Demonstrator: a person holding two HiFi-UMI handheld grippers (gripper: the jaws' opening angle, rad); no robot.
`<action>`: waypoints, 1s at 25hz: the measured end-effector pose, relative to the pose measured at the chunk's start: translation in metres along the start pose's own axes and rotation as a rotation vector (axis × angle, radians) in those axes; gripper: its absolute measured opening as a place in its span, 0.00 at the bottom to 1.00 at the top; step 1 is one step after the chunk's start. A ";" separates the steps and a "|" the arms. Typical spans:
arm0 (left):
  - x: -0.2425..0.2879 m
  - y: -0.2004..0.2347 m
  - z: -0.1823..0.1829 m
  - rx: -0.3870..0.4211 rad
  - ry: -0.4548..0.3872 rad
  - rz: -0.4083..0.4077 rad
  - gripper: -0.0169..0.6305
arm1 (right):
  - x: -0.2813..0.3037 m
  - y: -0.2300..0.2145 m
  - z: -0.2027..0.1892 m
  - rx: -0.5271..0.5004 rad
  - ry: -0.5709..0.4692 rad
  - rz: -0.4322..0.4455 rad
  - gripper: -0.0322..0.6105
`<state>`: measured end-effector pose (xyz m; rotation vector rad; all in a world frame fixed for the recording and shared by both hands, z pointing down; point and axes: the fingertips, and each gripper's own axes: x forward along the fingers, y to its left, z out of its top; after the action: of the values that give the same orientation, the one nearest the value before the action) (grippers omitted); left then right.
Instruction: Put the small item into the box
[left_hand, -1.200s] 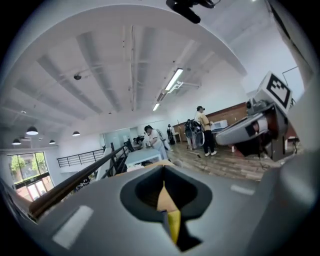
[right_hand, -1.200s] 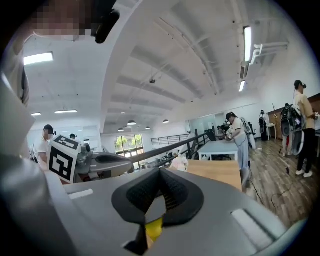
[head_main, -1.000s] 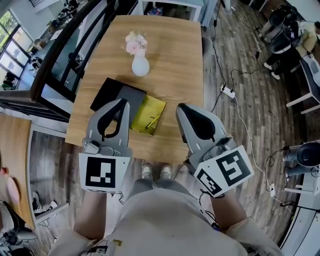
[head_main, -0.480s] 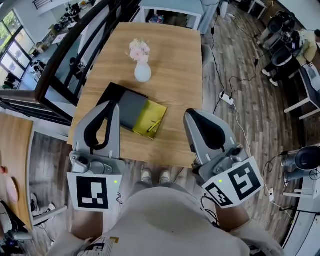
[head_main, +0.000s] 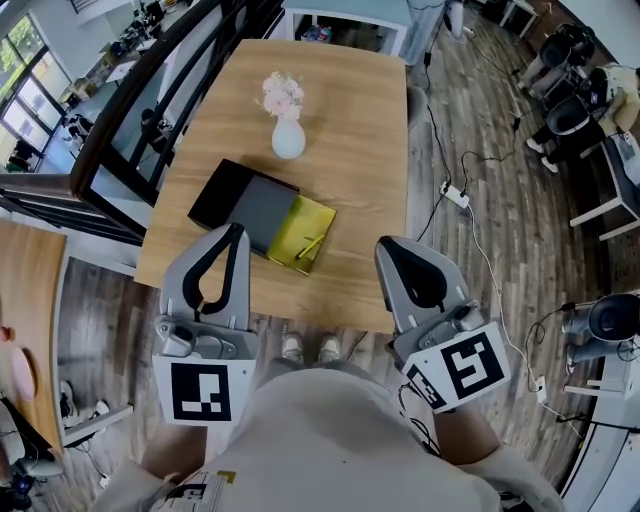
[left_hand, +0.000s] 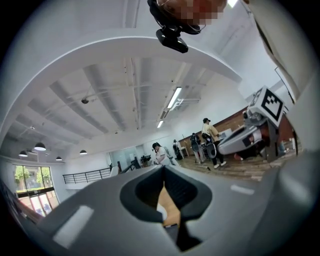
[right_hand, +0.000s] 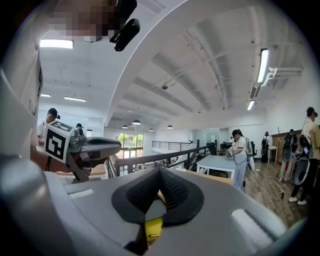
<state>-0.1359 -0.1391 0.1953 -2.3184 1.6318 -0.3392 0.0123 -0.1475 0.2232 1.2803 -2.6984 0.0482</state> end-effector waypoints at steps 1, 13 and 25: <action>0.001 -0.001 -0.002 -0.003 0.006 -0.006 0.03 | 0.000 0.001 -0.002 0.009 0.004 0.003 0.05; 0.005 -0.003 -0.018 -0.004 0.071 -0.015 0.03 | 0.001 0.002 -0.001 0.075 -0.015 0.020 0.05; 0.009 -0.007 -0.025 -0.024 0.099 -0.027 0.03 | 0.004 -0.001 -0.001 0.064 -0.017 0.015 0.05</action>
<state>-0.1361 -0.1475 0.2216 -2.3782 1.6593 -0.4496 0.0110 -0.1512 0.2245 1.2832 -2.7425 0.1268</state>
